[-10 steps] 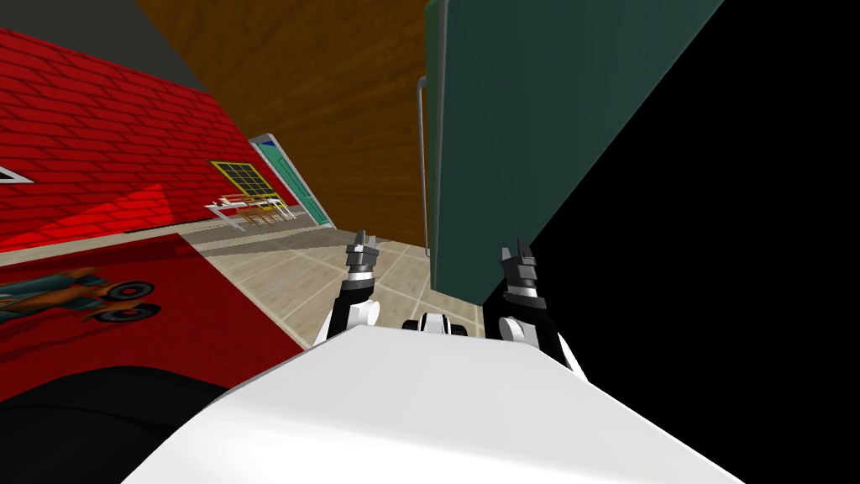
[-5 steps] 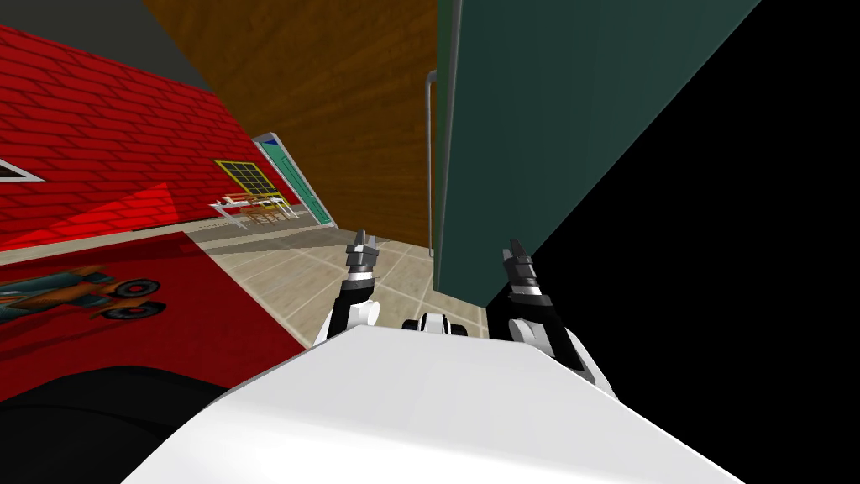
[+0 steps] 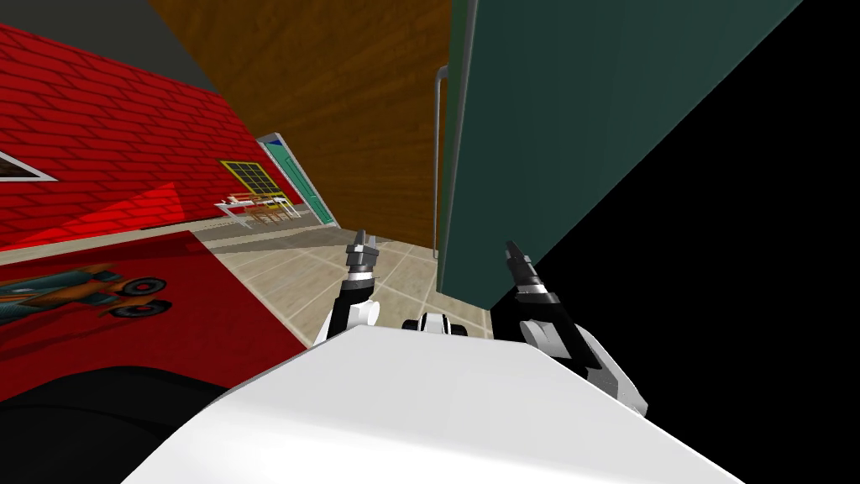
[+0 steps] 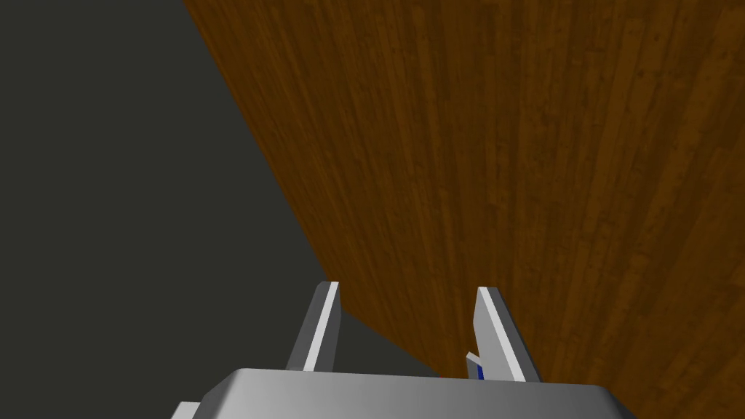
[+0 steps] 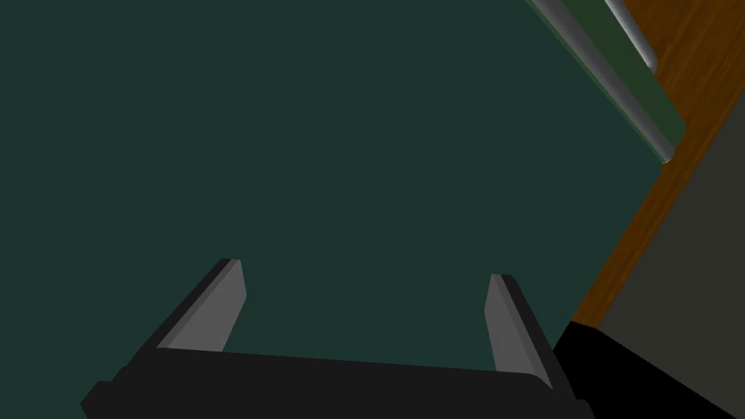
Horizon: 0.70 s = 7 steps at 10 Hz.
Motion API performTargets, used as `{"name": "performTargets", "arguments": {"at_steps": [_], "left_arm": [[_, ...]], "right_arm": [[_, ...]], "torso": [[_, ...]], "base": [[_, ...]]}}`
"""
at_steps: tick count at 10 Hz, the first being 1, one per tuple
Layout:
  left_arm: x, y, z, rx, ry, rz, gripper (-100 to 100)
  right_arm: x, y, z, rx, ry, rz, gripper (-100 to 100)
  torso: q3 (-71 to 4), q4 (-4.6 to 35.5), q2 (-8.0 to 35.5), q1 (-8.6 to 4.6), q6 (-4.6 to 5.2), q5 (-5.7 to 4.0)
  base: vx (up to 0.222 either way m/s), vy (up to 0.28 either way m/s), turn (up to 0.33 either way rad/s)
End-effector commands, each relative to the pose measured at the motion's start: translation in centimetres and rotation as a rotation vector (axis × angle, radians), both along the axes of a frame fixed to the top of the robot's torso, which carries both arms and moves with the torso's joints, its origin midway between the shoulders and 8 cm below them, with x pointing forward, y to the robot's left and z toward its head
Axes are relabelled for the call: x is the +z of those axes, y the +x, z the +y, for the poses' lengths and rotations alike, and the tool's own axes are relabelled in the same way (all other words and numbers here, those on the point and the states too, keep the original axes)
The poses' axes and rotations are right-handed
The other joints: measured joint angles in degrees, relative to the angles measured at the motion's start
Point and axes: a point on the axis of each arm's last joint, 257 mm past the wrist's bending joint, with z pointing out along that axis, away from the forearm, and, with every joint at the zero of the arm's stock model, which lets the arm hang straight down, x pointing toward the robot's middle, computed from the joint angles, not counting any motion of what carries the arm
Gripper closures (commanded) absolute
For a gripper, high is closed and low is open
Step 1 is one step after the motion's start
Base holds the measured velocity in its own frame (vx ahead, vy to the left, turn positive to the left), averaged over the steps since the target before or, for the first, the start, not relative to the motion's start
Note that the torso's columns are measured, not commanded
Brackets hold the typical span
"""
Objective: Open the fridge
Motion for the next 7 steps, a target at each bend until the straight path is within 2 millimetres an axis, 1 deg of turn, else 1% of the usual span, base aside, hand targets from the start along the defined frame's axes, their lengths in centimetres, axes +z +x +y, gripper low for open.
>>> {"name": "performTargets", "arguments": {"at_steps": [1,2,3,4,5,6,7], "left_arm": [[0.0,0.0,0.0,0.000,0.000,0.000,0],[0.0,0.0,0.0,0.000,0.000,0.000,0],[0.0,0.0,0.0,0.000,0.000,0.000,0],[0.0,0.0,0.0,0.000,0.000,0.000,0],[0.0,0.0,0.0,0.000,0.000,0.000,0],[0.0,0.0,0.0,0.000,0.000,0.000,0],[0.0,0.0,0.0,0.000,0.000,0.000,0]], "right_arm": [[-0.5,0.6,-0.7,-0.019,-0.114,0.039,-100],[-0.5,0.6,-0.6,-0.015,-0.124,0.041,-100],[-0.8,1.0,-1.2,-0.032,-0.192,0.063,-100],[-0.8,1.0,-1.2,-0.027,-0.205,0.065,-100],[-1.0,1.4,-1.8,-0.046,-0.272,0.087,-100],[-1.0,1.4,-1.7,-0.039,-0.289,0.088,-100],[-1.2,1.8,-2.4,-0.059,-0.358,0.109,-100]], "torso": [[0.0,0.0,0.0,-0.02,0.00,0.00],[0.0,0.0,0.0,0.02,0.00,0.01],[0.0,0.0,0.0,-0.01,0.01,0.00],[0.0,0.0,0.0,0.08,0.00,0.02],[0.0,0.0,0.0,0.02,0.01,0.01],[0.0,0.0,0.0,0.00,0.00,0.00],[0.0,0.0,0.0,0.01,0.00,0.00]], "base": [[0.027,0.067,0.026],[0.026,0.055,0.014],[0.026,0.078,0.032],[0.020,0.064,0.012],[0.027,0.061,0.022],[0.034,0.061,0.016],[0.026,0.088,0.036]]}}
